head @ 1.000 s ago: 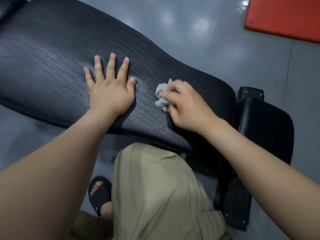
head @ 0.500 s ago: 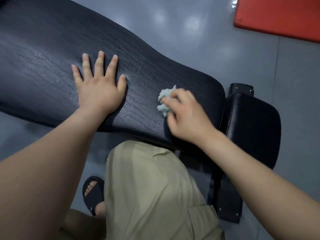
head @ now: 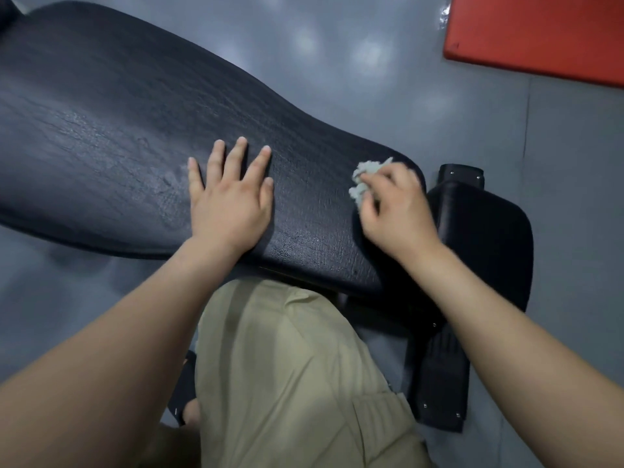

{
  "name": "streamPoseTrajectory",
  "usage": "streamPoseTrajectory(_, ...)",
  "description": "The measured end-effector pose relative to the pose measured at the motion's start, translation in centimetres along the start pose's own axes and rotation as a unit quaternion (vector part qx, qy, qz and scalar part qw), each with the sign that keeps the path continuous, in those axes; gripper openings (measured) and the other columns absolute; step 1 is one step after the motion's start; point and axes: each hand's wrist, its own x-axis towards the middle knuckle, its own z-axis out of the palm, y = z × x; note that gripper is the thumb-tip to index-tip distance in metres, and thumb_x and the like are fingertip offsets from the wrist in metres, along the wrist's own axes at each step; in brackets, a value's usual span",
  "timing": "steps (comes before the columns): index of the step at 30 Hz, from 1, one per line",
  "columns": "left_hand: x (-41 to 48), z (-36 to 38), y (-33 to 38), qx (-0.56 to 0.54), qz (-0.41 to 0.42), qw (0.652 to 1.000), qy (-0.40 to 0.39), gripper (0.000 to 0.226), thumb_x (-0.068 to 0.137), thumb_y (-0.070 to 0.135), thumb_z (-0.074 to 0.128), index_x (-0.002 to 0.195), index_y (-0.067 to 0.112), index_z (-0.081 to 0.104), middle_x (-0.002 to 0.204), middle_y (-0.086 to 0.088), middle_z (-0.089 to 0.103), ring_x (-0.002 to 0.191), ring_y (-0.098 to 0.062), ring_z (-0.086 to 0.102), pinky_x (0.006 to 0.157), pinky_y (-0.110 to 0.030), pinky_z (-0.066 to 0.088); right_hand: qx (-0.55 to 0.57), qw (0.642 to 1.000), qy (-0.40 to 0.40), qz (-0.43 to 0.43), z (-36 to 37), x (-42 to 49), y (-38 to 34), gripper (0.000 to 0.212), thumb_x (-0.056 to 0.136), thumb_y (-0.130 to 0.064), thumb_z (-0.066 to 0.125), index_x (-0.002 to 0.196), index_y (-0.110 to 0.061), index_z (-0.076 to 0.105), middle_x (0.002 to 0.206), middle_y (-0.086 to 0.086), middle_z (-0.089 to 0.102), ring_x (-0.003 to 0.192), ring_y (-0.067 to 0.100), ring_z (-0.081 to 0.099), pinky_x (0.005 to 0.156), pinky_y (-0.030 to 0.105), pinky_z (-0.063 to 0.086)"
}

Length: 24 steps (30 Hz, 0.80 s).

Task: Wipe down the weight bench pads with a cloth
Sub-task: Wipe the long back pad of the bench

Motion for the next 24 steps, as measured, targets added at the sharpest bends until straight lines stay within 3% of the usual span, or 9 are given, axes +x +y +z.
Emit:
streamPoseTrajectory(4, -0.1, 0.4, -0.2, 0.013, 0.006, 1.0, 0.015, 0.052, 0.106, 0.049, 0.03, 0.157, 0.042, 0.028, 0.168, 0.0, 0.021, 0.155, -0.028, 0.01, 0.123, -0.059, 0.002, 0.019, 0.997, -0.053, -0.048, -0.2, -1.1, -0.1, 0.029, 0.091, -0.013, 0.06, 0.118, -0.009, 0.071, 0.109, 0.012, 0.06, 0.097, 0.033, 0.056, 0.087, 0.036, 0.05)
streamPoseTrajectory(10, -0.2, 0.5, -0.2, 0.023, 0.002, 1.0, 0.02, 0.052, 0.105, 0.049, 0.03, 0.157, 0.042, 0.028, 0.168, 0.001, 0.021, 0.155, -0.028, 0.011, 0.123, -0.059, 0.003, -0.036, 0.996, -0.027, 0.072, -0.4, 3.5, 3.4, 0.032, 0.095, -0.012, 0.053, 0.122, -0.01, 0.069, 0.11, 0.015, 0.059, 0.104, 0.038, 0.052, 0.095, 0.037, 0.045)
streamPoseTrajectory(16, -0.3, 0.7, 0.0, 0.023, -0.001, 0.999, 0.036, 0.052, 0.105, 0.048, 0.031, 0.157, 0.04, 0.031, 0.167, -0.001, 0.024, 0.155, -0.029, 0.012, 0.123, -0.059, 0.003, -0.014, 0.999, -0.019, 0.034, 0.1, 1.3, 2.4, 0.033, 0.09, -0.008, 0.054, 0.118, -0.006, 0.07, 0.109, 0.016, 0.06, 0.101, 0.039, 0.055, 0.095, 0.038, 0.047)
streamPoseTrajectory(24, -0.4, 0.8, 0.0, 0.027, -0.002, 0.999, 0.04, 0.052, 0.105, 0.048, 0.03, 0.156, 0.041, 0.03, 0.167, 0.0, 0.024, 0.155, -0.028, 0.012, 0.123, -0.058, 0.003, -0.052, 0.992, -0.003, 0.111, 0.2, 3.2, 3.3, 0.034, 0.092, -0.012, 0.049, 0.119, -0.011, 0.069, 0.108, 0.016, 0.06, 0.101, 0.04, 0.052, 0.091, 0.038, 0.042)
